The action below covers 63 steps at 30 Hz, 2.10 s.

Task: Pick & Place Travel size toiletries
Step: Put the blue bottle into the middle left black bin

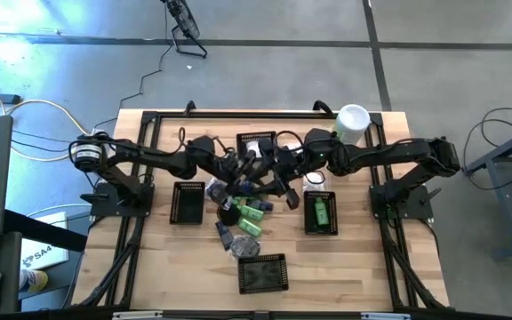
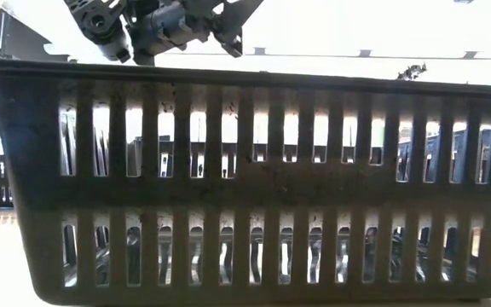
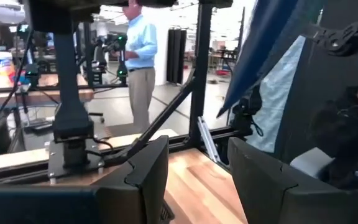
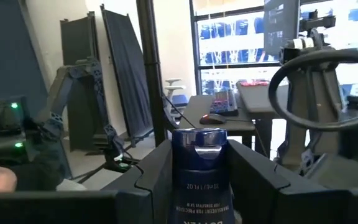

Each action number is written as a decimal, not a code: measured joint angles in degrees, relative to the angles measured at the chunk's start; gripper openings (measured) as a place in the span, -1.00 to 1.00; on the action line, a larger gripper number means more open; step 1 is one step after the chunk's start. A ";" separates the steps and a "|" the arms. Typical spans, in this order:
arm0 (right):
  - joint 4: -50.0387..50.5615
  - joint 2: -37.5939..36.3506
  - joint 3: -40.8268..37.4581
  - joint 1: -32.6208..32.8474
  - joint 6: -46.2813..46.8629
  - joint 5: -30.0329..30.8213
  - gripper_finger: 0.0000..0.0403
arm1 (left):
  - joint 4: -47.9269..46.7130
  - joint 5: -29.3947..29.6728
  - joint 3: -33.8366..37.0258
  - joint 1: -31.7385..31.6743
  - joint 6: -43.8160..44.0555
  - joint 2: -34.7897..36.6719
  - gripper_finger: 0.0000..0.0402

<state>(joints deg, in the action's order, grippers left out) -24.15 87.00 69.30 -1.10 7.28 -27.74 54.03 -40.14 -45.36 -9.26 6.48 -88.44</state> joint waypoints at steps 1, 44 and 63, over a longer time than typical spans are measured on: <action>-0.04 -0.01 0.00 0.00 0.07 -0.52 -0.34 | 0.28 -0.89 0.00 -0.02 0.01 0.00 -0.20; -1.25 -2.58 -0.02 -0.42 -18.22 -13.10 -0.34 | 10.00 -4.27 -2.80 -0.09 13.15 0.09 -0.20; -3.52 -0.90 -0.02 -2.05 -21.06 -17.72 -0.34 | 8.66 -7.30 -2.80 -0.07 14.96 0.09 -0.20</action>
<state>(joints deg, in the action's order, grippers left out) -27.67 86.10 69.28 -3.16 -13.78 -45.46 62.68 -47.44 -48.16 -9.32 21.44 -88.36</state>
